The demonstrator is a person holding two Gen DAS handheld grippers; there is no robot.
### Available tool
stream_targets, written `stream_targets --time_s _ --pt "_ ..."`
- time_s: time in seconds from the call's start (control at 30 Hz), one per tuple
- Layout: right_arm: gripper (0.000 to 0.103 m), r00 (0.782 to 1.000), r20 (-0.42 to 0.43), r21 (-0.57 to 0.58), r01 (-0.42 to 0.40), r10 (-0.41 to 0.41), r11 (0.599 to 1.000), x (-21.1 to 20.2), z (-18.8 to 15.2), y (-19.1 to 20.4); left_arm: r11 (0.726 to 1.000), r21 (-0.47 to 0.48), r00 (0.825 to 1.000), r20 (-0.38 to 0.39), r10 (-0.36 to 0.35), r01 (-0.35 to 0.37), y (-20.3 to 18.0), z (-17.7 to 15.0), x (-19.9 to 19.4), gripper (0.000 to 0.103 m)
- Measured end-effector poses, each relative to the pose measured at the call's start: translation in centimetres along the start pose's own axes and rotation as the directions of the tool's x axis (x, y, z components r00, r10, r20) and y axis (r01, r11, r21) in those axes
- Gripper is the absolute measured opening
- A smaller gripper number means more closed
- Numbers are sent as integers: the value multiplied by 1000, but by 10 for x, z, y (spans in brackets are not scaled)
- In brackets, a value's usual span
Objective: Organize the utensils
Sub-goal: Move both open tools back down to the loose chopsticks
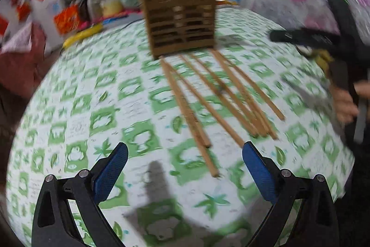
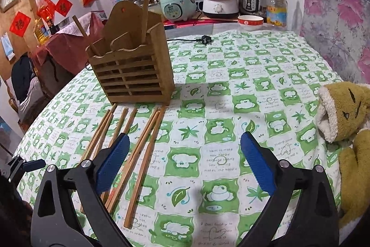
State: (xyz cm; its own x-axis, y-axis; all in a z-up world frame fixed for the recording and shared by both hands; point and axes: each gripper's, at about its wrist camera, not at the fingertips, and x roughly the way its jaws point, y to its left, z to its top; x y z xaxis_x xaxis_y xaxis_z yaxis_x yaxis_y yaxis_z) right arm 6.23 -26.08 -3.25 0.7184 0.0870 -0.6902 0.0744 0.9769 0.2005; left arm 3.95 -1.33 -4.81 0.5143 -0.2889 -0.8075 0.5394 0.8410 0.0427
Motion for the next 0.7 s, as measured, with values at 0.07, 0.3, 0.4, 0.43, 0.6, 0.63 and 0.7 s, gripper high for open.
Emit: stream_targets --time_s 0.07,0.3,0.4,0.43,0.6,0.63,0.7 --pt "93 1000 2 -2 3 -3 1000 0 0 0 997 52 998 -27 49 -48 -10 -3 7 97" --pt "93 1000 -2 12 -3 3 1000 1 0 -3 985 43 980 -99 173 -170 12 -5 20 97" --pt "93 1000 0 10 -3 3 1000 1 0 -3 977 -35 972 -116 205 -211 40 -5 20 97" --pt "93 1000 0 10 -4 4 1000 1 0 -3 973 -64 970 -124 211 -220 47 -6 19 97" --pt "93 1000 -9 -5 -9 9 1000 2 -2 0 970 -134 976 -109 187 -201 61 -6 13 97" --pt "93 1000 -16 -15 -15 15 1000 3 -3 2 971 -116 975 -103 195 -207 57 -5 13 97" --pt "93 999 -29 -33 -28 27 999 4 -6 7 973 -69 972 -91 215 -222 46 -4 13 97"
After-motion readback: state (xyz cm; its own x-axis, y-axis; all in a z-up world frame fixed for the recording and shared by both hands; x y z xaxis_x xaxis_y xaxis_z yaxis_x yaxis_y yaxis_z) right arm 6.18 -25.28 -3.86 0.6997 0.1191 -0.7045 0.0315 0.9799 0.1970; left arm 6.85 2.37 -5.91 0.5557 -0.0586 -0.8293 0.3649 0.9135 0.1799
